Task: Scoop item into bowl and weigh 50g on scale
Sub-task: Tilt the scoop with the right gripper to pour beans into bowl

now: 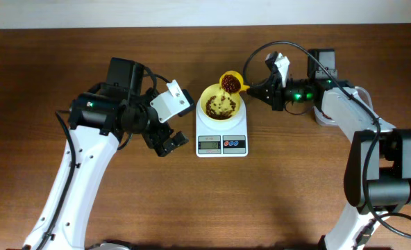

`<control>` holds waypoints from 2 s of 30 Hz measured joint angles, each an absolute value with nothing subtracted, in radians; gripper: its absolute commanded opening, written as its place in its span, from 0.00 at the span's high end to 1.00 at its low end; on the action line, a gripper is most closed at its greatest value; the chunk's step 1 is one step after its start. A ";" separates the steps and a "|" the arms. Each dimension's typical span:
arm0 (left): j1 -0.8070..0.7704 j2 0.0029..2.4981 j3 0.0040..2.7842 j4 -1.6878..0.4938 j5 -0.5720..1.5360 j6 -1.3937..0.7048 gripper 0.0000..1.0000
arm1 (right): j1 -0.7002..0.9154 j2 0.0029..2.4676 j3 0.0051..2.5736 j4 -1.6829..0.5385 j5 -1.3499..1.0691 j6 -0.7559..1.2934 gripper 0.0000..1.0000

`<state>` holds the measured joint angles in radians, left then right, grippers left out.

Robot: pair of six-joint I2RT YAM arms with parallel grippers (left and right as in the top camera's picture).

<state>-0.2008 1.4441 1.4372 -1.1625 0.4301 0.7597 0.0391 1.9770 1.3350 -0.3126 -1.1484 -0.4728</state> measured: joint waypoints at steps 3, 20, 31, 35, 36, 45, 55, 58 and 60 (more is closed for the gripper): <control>-0.201 1.444 1.437 -1.163 0.430 0.760 0.01 | 0.039 1.977 1.335 -0.313 -1.184 -0.476 0.96; -0.201 1.444 1.437 -1.163 0.430 0.760 0.01 | 0.039 1.977 1.335 -0.269 -1.194 -0.510 0.96; -0.201 1.444 1.437 -1.144 0.430 0.760 0.01 | 0.039 1.978 1.335 -0.223 -1.194 -0.521 0.96; -0.201 1.444 1.437 -1.144 0.430 0.760 0.01 | 0.043 1.978 1.335 -0.223 -1.194 -0.523 0.96; -0.201 1.444 1.437 -1.144 0.430 0.760 0.01 | 0.044 1.978 1.335 -0.222 -1.194 -0.523 0.96; -0.201 1.444 1.437 -1.144 0.430 0.760 0.01 | 0.057 1.978 1.335 -0.211 -1.194 -0.523 0.96; -0.201 1.444 1.437 -1.144 0.430 0.760 0.01 | 0.057 1.978 1.335 -0.208 -1.194 -0.523 0.96; -0.201 1.444 1.437 -1.144 0.430 0.760 0.01 | 0.057 1.978 1.335 -0.208 -1.194 -0.523 0.96; -0.201 1.444 1.437 -1.144 0.430 0.760 0.01 | 0.057 1.978 1.335 -0.208 -1.194 -0.523 0.96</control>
